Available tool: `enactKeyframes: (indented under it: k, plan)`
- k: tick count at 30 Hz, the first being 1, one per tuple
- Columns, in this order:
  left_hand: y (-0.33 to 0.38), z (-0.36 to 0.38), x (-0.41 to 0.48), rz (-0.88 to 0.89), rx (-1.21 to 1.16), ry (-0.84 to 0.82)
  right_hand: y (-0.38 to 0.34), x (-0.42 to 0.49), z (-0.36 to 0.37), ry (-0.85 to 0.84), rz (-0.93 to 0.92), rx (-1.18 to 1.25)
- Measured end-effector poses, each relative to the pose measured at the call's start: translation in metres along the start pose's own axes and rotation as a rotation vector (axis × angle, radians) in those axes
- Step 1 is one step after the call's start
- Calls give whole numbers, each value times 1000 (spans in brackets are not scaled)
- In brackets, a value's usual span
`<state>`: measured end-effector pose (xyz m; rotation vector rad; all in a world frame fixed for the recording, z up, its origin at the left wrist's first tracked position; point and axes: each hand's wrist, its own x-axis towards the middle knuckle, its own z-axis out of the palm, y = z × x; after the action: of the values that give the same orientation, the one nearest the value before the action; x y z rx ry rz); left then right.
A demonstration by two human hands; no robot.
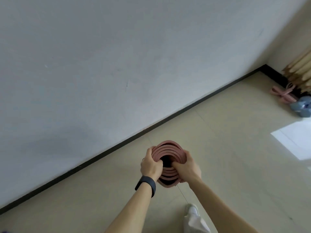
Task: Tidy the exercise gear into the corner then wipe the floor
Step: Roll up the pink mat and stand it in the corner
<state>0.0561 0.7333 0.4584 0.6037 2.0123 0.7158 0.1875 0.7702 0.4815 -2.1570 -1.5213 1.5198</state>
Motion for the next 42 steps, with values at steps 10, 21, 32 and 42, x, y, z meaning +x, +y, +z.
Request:
enactKeyframes:
  k: [10, 21, 32, 42]
  plan:
    - [88, 27, -173, 36, -23, -19, 40, -160, -118, 71, 165, 127]
    - [211, 173, -239, 261, 314, -304, 118, -145, -314, 165, 93, 302]
    - [350, 298, -251, 427, 478, -493, 142, -96, -472, 387, 31, 247]
    - [489, 445, -172, 550, 423, -543, 131, 47, -627, 438, 20, 218]
